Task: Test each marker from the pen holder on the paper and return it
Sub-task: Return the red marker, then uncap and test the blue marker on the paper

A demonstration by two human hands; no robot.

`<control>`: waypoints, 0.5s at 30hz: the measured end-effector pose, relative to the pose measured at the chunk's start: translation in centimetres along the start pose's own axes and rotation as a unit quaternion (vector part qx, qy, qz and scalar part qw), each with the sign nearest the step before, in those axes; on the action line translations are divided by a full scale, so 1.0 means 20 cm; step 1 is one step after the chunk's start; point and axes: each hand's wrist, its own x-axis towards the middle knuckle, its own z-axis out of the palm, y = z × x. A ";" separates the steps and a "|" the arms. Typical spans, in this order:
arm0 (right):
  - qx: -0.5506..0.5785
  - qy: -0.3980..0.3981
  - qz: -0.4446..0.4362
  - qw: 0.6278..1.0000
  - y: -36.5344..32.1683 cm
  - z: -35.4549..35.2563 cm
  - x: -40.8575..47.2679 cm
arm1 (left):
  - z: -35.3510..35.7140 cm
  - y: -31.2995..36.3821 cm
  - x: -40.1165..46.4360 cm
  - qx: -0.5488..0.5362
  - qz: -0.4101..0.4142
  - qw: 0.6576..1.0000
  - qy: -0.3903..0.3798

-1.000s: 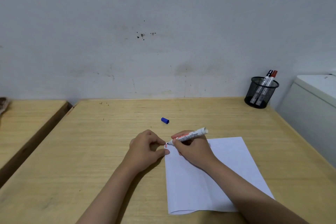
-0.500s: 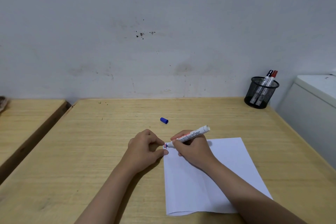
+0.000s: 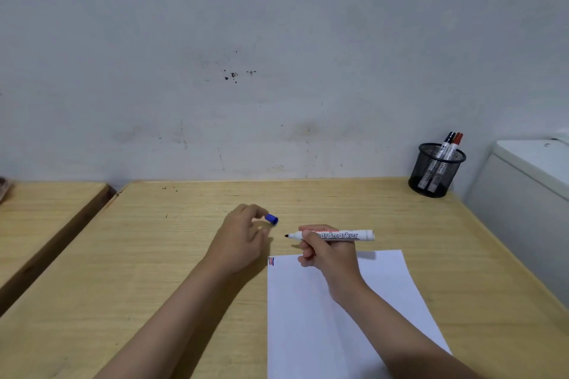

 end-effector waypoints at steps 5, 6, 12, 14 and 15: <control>0.018 -0.002 0.008 1.000 -0.02 -0.01 -0.01 | 0.05 0.03 0.17 0.121 0.050 0.990 -0.057; 0.017 -0.005 0.006 1.000 -0.02 -0.01 -0.02 | 0.06 0.04 0.19 0.139 0.047 0.987 -0.061; 0.017 0.017 -0.085 0.996 -0.15 -0.02 -0.03 | 0.02 0.10 0.19 -0.099 -0.043 0.994 -0.027; 0.028 0.020 -0.123 0.992 -0.22 -0.03 -0.03 | -0.03 0.17 0.15 -0.194 -0.054 0.979 -0.020; 0.028 0.020 -0.138 0.990 -0.25 -0.04 -0.04 | -0.05 0.21 0.13 -0.221 -0.052 0.974 -0.016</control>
